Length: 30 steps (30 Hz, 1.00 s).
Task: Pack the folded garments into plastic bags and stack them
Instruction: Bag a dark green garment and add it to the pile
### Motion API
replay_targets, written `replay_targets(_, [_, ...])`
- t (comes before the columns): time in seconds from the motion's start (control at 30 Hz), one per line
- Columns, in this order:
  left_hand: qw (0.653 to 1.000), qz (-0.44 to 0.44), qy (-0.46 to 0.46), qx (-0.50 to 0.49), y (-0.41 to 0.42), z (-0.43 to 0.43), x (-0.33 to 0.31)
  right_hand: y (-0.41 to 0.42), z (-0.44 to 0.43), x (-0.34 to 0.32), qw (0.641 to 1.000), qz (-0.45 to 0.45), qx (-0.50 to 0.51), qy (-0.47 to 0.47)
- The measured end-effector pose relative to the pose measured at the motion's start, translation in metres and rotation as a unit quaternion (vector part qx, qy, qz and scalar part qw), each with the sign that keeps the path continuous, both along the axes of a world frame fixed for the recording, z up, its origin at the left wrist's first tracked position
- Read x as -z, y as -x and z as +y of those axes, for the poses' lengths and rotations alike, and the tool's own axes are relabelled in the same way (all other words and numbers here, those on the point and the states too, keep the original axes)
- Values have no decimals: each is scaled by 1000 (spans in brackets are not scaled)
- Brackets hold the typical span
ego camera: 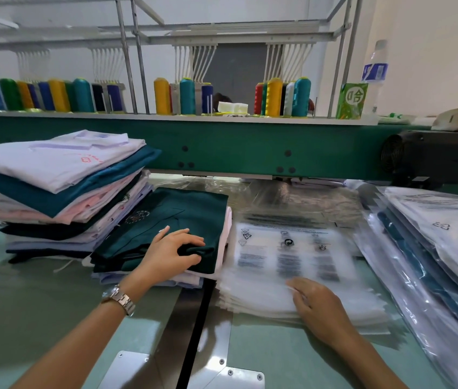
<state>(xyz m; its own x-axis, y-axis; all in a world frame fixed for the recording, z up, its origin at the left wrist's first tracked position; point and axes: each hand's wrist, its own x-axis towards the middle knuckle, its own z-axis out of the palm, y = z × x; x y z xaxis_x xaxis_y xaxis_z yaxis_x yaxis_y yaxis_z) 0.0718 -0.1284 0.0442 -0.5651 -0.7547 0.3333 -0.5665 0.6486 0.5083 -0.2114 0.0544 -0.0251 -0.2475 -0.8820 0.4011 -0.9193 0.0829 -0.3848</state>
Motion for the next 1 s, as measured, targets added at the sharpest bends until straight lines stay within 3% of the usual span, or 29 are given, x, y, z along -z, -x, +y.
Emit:
replay_targets(0.2, [995,-22,-28,-90,19,-6,-7,0,1,-1,1000,3,2,-2])
replay_targets(0.3, [996,-32,-9,-85,22,-5,-10,3,0,-3,1000,4,12,7])
replay_targets(0.57, [974,132,158,-92,13,2,-31,-12,1,-6,999,-7,-15,45])
replay_targets(0.77, [954,155,243,-84,22,31,-50,-50,-11,-31,978,-171,-76,92])
replay_targets(0.87, [951,135,274,-56,33,61,-46,-73,-19,-50,920,-363,-131,72])
replay_targets(1.0, [950,124,287,-20,40,107,-30,-86,-40,-75,764,-635,-114,-20])
